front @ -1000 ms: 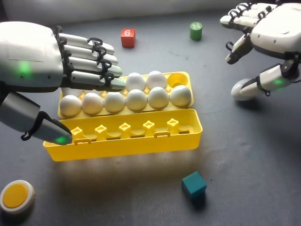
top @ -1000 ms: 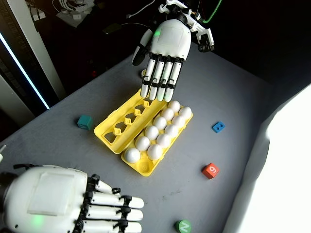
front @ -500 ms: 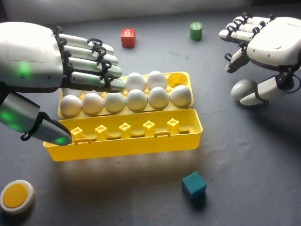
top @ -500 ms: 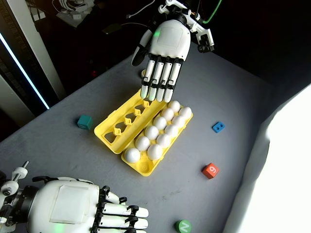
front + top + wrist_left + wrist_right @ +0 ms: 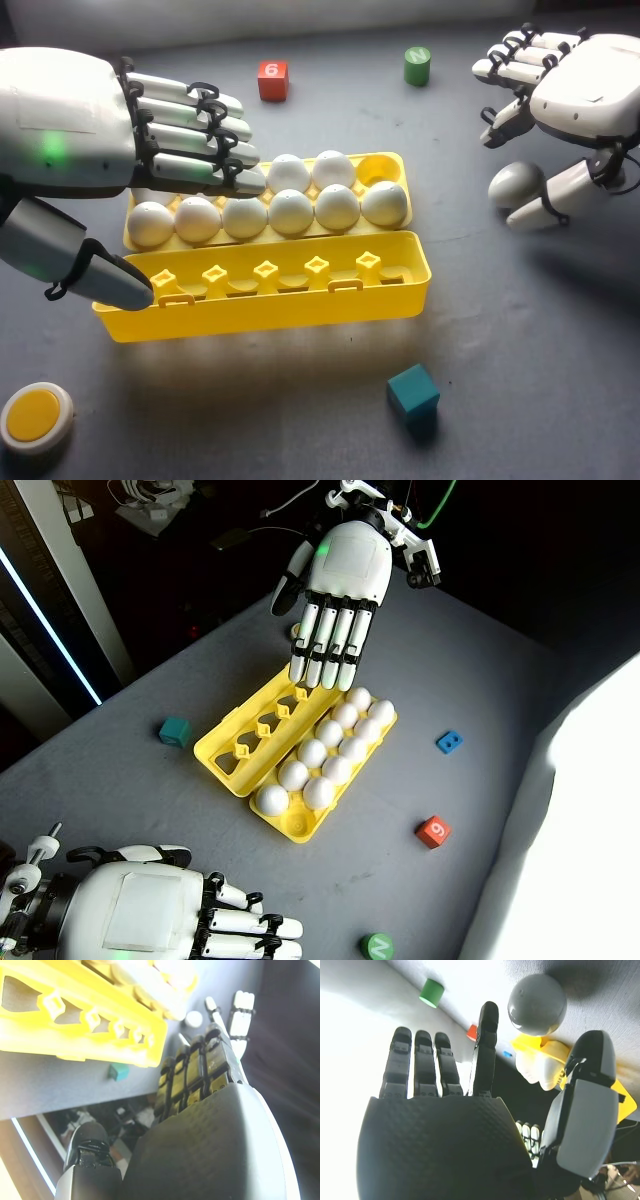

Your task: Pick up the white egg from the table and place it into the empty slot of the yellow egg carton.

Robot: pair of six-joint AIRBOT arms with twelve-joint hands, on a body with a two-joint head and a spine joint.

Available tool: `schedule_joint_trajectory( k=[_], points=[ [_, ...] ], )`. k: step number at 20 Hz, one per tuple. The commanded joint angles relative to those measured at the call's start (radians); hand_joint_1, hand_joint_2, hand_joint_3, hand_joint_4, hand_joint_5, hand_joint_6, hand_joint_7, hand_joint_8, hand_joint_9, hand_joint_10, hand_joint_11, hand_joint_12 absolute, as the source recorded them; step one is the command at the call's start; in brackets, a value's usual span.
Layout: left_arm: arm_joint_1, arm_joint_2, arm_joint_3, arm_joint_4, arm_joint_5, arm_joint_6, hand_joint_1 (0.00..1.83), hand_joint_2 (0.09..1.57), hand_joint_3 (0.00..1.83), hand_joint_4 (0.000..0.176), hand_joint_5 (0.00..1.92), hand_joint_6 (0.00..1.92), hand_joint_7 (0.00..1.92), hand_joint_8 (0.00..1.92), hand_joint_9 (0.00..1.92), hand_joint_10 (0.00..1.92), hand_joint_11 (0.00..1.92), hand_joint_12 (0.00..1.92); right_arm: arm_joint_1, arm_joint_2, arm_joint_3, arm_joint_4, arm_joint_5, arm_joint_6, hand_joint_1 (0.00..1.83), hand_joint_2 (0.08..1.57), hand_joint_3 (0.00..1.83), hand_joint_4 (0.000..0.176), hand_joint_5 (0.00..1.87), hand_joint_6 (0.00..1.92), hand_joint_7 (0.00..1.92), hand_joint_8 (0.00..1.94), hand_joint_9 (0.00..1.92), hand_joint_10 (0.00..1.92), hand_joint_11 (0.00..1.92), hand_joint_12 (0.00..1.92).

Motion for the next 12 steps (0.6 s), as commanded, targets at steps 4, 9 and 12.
schedule_joint_trajectory(
  k=[4,9,12],
  points=[
    [-0.005,-0.005,-0.004,-0.067,-0.012,0.001,0.00,1.16,0.00,0.000,0.07,0.00,0.05,0.00,0.02,0.00,0.00,0.00,-0.002,0.003,0.007,0.003,0.117,0.006,0.50,0.81,0.00,0.150,0.69,0.01,0.00,0.00,0.00,0.00,0.00,0.00],
    [-0.003,-0.005,-0.003,-0.067,-0.012,0.001,0.00,1.17,0.01,0.000,0.07,0.00,0.05,0.00,0.01,0.00,0.00,0.00,-0.003,0.001,0.007,0.003,0.117,0.007,0.53,0.82,0.00,0.167,0.75,0.02,0.00,0.00,0.00,0.00,0.04,0.02],
    [-0.001,-0.005,-0.001,-0.067,-0.012,0.001,0.00,1.16,0.00,0.000,0.09,0.01,0.07,0.00,0.03,0.00,0.00,0.00,-0.004,0.000,0.007,0.003,0.117,0.009,0.68,0.91,0.01,0.133,0.76,0.01,0.00,0.00,0.00,0.00,0.00,0.00]
  ],
)
